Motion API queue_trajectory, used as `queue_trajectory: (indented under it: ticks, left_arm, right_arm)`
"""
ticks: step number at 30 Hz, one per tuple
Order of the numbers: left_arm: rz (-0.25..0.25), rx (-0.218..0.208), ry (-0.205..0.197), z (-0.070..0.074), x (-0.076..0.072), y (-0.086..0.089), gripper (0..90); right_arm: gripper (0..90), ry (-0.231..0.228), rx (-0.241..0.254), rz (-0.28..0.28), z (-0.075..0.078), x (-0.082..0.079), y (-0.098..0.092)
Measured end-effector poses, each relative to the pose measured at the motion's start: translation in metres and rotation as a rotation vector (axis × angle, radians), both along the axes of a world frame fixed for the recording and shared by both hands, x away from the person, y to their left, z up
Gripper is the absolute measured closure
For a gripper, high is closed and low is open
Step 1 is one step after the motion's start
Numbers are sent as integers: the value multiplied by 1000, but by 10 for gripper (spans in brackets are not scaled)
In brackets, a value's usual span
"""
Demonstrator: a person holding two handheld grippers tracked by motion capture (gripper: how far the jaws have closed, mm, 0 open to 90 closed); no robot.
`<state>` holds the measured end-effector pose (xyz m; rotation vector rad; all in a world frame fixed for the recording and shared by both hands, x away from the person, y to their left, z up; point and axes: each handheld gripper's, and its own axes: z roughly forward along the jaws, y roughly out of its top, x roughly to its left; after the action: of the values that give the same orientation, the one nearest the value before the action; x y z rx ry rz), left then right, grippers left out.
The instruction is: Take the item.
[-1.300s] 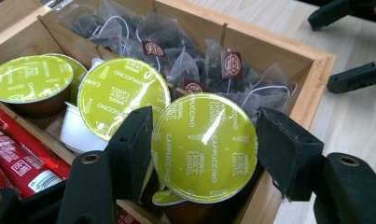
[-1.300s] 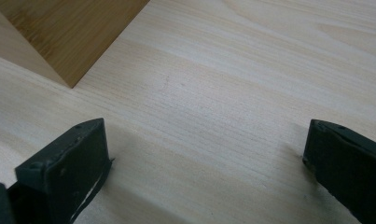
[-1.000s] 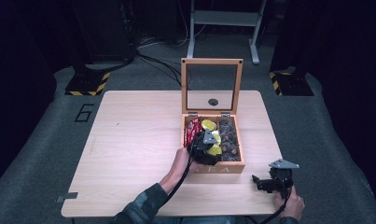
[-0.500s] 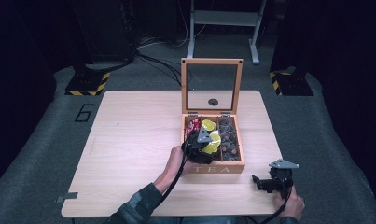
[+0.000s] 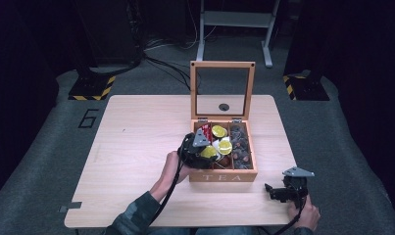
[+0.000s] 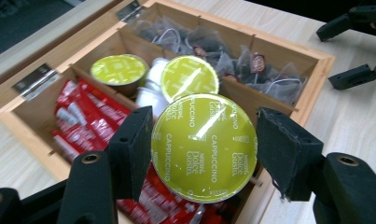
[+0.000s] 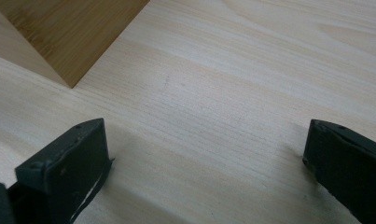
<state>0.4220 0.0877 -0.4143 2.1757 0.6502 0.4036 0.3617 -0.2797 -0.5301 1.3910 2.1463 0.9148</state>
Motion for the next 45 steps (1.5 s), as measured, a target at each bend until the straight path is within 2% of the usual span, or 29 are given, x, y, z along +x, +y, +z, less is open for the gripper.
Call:
queue_trajectory:
  ticks: [2, 18, 22, 29, 32, 38, 45]
  left_arm:
    - [13, -5, -15, 1, 0, 4, 382]
    - [71, -12, -45, 10, -1, 37, 383]
    - [91, -5, -49, 12, -2, 48, 382]
    - [135, -27, -52, 13, -3, 70, 383]
    - [147, -21, -56, 14, -3, 78, 383]
    - [204, -31, -59, 11, 0, 99, 383]
    - [249, -7, -51, 5, 6, 119, 382]
  right_arm:
    - [0, 0, 0, 0, 0, 0, 0]
    - [0, 0, 0, 0, 0, 0, 0]
    - [0, -1, 0, 0, 0, 0, 0]
    - [0, 0, 0, -1, 0, 0, 0]
    - [0, 4, 2, -5, 0, 0, 0]
    - [0, 1, -6, 6, 0, 0, -1]
    - [0, 1, -6, 5, 0, 0, -1]
